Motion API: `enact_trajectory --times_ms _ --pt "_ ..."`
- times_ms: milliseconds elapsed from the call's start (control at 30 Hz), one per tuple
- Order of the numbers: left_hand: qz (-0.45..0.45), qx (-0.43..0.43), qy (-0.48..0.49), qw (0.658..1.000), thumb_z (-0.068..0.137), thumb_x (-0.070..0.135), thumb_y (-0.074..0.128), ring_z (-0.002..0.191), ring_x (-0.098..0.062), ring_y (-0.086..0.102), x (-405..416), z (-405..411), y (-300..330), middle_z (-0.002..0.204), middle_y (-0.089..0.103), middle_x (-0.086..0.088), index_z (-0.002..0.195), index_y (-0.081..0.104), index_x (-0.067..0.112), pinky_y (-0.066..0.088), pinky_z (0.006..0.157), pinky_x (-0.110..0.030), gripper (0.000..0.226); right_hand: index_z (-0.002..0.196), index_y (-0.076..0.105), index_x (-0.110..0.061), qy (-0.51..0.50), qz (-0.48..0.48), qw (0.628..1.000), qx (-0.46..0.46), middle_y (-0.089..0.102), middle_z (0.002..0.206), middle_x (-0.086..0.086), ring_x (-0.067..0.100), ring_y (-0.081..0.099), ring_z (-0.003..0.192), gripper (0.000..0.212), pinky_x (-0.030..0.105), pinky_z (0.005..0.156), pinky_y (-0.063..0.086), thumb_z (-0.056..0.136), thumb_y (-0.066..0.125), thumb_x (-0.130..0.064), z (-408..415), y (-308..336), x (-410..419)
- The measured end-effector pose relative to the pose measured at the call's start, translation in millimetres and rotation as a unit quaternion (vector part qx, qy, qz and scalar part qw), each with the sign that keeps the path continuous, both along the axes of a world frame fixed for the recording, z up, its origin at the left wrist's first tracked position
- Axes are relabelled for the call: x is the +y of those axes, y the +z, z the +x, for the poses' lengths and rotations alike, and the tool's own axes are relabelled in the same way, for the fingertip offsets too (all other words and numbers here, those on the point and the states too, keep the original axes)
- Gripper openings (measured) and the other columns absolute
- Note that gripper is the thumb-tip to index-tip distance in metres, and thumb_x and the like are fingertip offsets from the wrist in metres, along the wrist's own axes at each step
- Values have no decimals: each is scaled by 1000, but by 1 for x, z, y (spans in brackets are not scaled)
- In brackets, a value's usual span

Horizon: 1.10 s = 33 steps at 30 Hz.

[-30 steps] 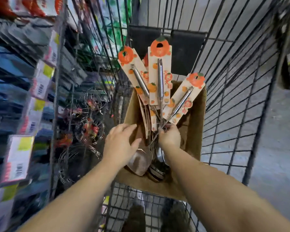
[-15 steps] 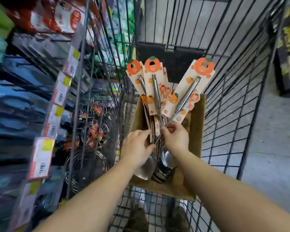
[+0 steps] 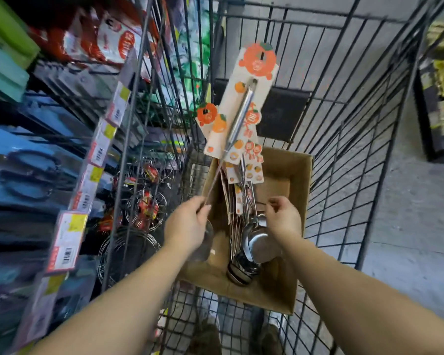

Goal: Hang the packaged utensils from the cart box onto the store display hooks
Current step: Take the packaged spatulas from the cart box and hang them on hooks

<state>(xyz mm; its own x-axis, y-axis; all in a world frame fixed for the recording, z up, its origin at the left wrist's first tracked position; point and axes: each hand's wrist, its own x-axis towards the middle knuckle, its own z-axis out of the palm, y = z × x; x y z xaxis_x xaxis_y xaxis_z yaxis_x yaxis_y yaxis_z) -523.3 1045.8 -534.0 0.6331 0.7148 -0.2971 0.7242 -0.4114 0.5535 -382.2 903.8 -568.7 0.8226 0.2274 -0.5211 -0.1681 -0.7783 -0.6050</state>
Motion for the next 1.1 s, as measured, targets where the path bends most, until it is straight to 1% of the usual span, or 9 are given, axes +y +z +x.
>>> enact_trajectory --times_ms 100,233,300,367,567,700,867,1000,1100 --pt "3 1 20 1000 94 27 54 96 -30 62 9 -6 -13 108 69 -6 115 63 14 44 74 -32 26 125 59 -16 44 -50 998 22 65 121 8 27 60 110 30 30 89 44 95 54 -20 -2 -32 -3" --pt "-9 7 21 1000 94 25 54 87 -24 61 15 -17 -30 95 68 1 105 64 17 43 70 -30 17 125 59 -22 75 -40 995 51 65 121 6 25 61 106 32 34 90 50 93 56 -19 -7 -68 7" --pt "0 5 21 1000 93 25 55 82 -24 61 16 -23 -36 86 65 4 100 64 19 48 70 -35 13 126 58 -23 73 -51 995 37 63 122 6 26 61 106 33 39 92 51 93 55 -19 -8 -78 11" --pt "6 0 29 1000 93 23 57 77 -24 59 16 -26 -40 79 60 7 97 65 16 49 69 -38 11 120 60 -20 77 -54 996 -1 61 121 6 25 61 104 27 37 89 50 94 54 -20 -8 -82 13" --pt "12 4 53 999 91 26 59 81 -29 60 18 -27 -48 88 68 -1 100 66 17 47 69 -35 15 126 60 -23 123 -40 992 13 64 121 2 23 64 103 35 39 90 53 91 59 -30 -17 -88 19" --pt "4 7 49 999 92 27 57 84 -27 61 15 -28 -49 93 68 -2 106 65 17 46 70 -33 19 122 63 -19 97 -38 994 37 67 114 6 25 63 101 30 41 87 54 92 58 -25 -13 -90 24" --pt "-2 3 54 999 93 27 56 89 -27 61 8 -32 -44 99 68 -3 109 64 16 43 71 -30 21 115 63 -14 116 -4 992 47 65 106 6 17 56 90 22 26 76 41 95 55 -21 -15 -80 19" --pt "2 8 56 998 94 30 53 91 -25 60 4 -34 -29 102 69 -2 113 63 18 41 71 -29 25 103 63 -15 101 63 992 48 65 91 1 20 61 85 12 32 77 50 94 58 -20 -19 -48 20" --pt "5 -2 61 998 93 30 53 87 -24 60 2 -33 -6 97 69 1 110 64 20 43 70 -30 23 96 62 -10 96 94 990 31 66 85 7 24 63 80 9 37 78 52 93 60 -18 -20 -8 20"
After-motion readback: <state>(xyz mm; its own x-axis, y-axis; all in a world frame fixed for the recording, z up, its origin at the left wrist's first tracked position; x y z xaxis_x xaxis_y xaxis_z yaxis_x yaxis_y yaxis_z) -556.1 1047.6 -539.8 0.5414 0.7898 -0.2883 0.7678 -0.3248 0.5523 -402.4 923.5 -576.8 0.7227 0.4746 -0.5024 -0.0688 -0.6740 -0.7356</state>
